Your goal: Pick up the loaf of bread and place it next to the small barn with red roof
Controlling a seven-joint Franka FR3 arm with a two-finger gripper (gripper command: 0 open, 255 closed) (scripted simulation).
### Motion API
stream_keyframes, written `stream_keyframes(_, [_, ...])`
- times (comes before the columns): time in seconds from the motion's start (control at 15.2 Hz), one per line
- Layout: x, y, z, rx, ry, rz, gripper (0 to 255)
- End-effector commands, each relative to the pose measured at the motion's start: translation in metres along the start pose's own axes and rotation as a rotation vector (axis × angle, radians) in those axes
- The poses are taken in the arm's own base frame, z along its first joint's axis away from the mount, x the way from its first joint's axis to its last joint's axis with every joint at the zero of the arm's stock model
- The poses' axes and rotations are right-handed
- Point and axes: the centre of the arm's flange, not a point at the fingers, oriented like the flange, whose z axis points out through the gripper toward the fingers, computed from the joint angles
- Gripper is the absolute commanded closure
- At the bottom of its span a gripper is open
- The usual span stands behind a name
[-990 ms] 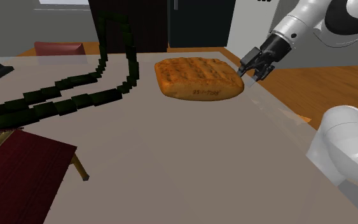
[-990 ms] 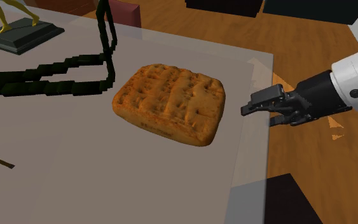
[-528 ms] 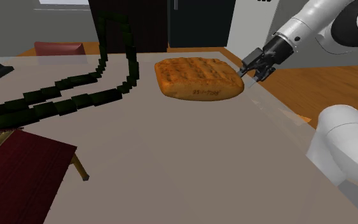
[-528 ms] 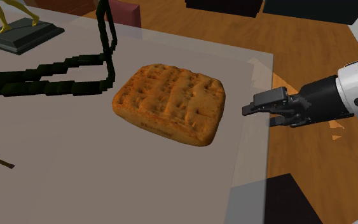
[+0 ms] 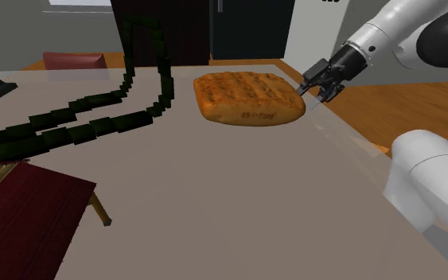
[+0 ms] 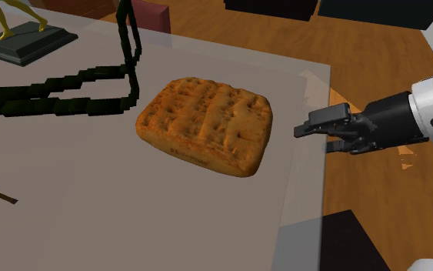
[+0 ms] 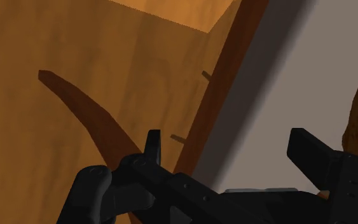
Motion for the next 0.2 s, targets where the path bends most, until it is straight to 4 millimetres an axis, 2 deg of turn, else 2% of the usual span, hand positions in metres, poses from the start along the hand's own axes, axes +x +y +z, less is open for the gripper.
stream_keyframes(0.0, [0.0026, -0.0223, 0.0049, 0.284, -0.004, 0.153, 0])
stream_keyframes(0.13, [0.0048, -0.0292, 0.0049, 0.409, 0.0, 0.228, 0])
